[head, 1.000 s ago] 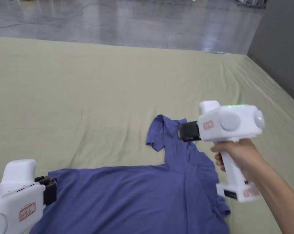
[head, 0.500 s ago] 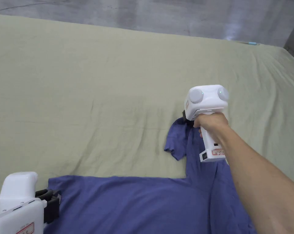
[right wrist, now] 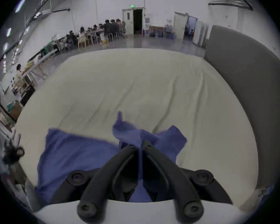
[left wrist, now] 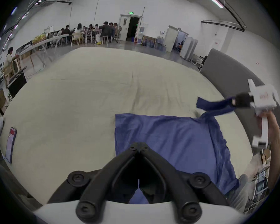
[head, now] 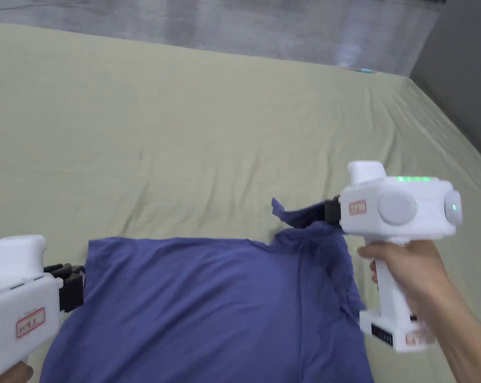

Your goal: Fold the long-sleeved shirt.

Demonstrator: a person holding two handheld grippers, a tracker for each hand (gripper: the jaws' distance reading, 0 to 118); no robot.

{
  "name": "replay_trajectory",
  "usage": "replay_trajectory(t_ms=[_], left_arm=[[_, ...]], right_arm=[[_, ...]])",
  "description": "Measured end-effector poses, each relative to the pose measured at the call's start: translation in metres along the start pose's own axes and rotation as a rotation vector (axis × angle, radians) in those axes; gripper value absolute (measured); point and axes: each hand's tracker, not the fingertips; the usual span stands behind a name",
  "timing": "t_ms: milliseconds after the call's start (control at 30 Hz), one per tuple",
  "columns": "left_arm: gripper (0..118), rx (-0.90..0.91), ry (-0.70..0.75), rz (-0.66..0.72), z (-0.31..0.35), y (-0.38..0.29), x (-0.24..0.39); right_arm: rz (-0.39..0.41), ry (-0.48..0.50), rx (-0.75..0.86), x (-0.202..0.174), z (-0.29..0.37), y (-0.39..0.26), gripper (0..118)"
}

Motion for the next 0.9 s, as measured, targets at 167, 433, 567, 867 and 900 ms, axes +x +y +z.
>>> replay_trajectory(t_ms=[167, 433, 567, 867, 900], left_arm=[[0, 0.018, -0.024, -0.011, 0.029, -0.014, 0.008], [0, 0.023, -0.039, -0.025, 0.048, -0.023, 0.014], [0, 0.035, -0.034, -0.022, 0.058, -0.028, 0.014], [0, -0.002, -0.004, 0.007, 0.042, -0.033, 0.013], [0, -0.005, 0.001, -0.002, 0.038, -0.029, 0.013]], right_arm=[[-0.015, 0.009, -0.175, -0.011, -0.004, -0.112, 5], [-0.098, 0.071, -0.199, -0.014, -0.031, -0.156, 113], [-0.05, -0.018, -0.004, -0.01, 0.041, -0.142, 114], [-0.063, -0.084, -0.043, 0.019, 0.05, -0.143, 2], [-0.067, -0.085, -0.039, 0.02, 0.048, -0.144, 2]])
